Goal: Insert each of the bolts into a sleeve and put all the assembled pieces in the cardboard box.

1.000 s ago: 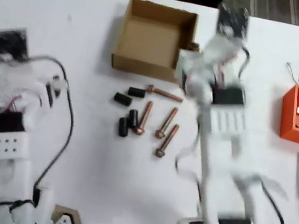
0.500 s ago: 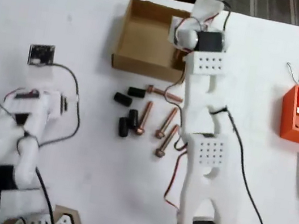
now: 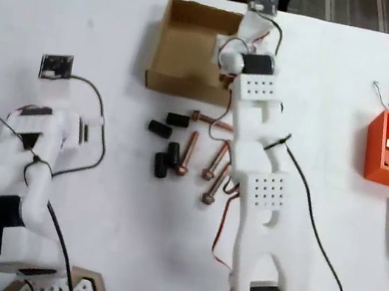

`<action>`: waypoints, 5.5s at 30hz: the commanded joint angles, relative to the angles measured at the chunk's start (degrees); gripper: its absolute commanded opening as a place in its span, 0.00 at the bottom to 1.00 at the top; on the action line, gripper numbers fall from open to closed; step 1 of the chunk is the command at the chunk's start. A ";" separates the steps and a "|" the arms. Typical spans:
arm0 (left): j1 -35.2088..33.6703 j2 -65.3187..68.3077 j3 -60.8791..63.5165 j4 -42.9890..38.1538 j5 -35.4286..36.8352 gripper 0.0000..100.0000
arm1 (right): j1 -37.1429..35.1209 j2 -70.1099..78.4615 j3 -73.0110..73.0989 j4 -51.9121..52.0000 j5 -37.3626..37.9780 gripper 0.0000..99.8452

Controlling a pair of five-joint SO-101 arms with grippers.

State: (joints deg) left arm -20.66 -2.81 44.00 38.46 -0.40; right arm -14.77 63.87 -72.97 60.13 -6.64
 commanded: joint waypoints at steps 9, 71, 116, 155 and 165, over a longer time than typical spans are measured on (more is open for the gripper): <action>0.70 -0.26 -2.33 0.44 -0.35 0.16 | 0.13 -1.54 -0.18 -0.40 1.93 0.02; 0.70 -0.26 -2.33 0.53 -0.44 0.16 | -0.66 -11.03 -13.19 14.73 6.07 0.07; -7.74 0.09 -4.53 1.67 5.01 0.16 | -20.09 -44.00 72.18 6.90 3.08 0.07; -7.74 0.09 -4.70 1.76 4.92 0.16 | -18.59 -33.98 67.78 10.86 9.93 0.13; -7.91 0.09 -4.79 1.76 4.92 0.16 | -18.33 -33.89 67.87 14.29 9.93 0.13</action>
State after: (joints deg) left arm -28.13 -2.46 42.07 39.96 4.44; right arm -34.20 30.11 -4.84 72.09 2.86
